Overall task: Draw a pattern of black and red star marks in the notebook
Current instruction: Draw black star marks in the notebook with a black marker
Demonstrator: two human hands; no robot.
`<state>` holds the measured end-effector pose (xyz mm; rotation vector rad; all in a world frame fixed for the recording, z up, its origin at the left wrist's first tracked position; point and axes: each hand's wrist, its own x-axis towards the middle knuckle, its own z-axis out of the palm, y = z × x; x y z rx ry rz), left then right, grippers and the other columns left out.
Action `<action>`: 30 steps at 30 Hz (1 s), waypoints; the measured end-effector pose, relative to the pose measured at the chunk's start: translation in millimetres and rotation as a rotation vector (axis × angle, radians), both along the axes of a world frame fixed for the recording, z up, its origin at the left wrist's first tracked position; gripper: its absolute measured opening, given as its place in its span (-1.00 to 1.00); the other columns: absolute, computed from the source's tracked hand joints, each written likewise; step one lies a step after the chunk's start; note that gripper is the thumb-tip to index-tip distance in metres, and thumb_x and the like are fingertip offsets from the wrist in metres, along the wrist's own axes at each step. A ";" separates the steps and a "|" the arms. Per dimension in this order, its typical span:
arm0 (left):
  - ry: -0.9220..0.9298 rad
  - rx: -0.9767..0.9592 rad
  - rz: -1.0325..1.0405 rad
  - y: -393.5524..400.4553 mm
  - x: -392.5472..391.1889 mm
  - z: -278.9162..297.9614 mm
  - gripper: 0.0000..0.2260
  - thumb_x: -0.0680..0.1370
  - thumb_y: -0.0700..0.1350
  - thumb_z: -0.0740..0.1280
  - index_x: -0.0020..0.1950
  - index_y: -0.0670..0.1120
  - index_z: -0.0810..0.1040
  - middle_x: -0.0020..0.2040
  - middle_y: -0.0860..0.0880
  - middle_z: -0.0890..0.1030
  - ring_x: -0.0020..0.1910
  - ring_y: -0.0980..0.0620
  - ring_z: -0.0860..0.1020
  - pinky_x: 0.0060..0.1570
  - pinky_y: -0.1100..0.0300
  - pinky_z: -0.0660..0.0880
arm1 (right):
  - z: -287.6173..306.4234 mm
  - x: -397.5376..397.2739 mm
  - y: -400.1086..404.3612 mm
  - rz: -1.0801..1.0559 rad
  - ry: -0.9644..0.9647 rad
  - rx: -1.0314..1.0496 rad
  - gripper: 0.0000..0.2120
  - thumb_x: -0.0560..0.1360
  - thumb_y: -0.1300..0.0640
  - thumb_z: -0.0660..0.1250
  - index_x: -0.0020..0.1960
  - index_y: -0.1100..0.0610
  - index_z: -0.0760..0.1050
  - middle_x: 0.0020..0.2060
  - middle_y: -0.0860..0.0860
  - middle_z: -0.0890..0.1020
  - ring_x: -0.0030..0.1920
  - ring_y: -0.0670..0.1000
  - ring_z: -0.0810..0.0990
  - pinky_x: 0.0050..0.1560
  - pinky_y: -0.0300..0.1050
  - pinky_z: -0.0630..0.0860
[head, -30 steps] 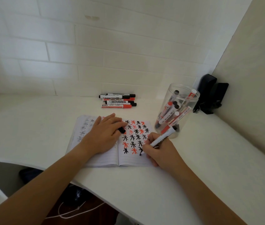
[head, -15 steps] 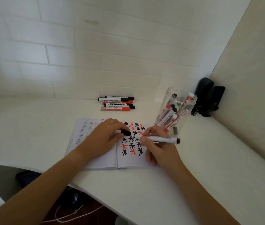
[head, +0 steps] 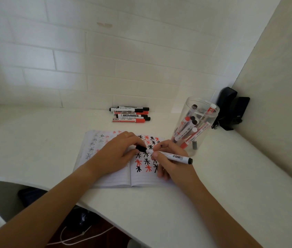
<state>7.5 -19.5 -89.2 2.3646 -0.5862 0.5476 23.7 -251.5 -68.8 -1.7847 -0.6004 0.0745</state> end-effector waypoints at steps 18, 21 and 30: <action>-0.022 0.010 -0.056 -4.4 -5.1 5.2 -0.87 0.57 -0.15 0.41 0.08 0.04 0.58 -0.03 0.21 0.52 0.04 0.14 0.48 0.04 0.18 0.45 | -4.1 -2.2 4.1 0.044 0.008 -0.054 -0.94 0.60 0.13 0.45 0.06 0.04 0.61 -0.37 0.06 0.66 -0.40 0.05 0.63 -0.42 -0.05 0.55; -0.045 0.005 -0.052 -4.5 -3.9 4.5 -0.87 0.57 -0.15 0.42 0.08 0.04 0.58 -0.03 0.21 0.51 0.04 0.14 0.48 0.04 0.18 0.44 | -2.9 -1.7 3.3 0.072 0.075 -0.004 -0.87 0.61 0.05 0.42 0.12 0.06 0.61 -0.28 0.08 0.69 -0.34 0.12 0.65 -0.36 0.00 0.56; -0.009 -0.009 0.023 -1.8 0.4 -0.3 -0.87 0.62 -0.12 0.35 0.11 0.11 0.54 -0.01 0.24 0.57 0.02 0.21 0.52 -0.03 0.35 0.39 | 5.9 6.9 -9.5 -0.059 0.196 0.174 -0.91 0.60 0.18 0.42 -0.06 0.18 0.61 -0.30 0.19 0.67 -0.48 0.14 0.57 -0.46 -0.14 0.44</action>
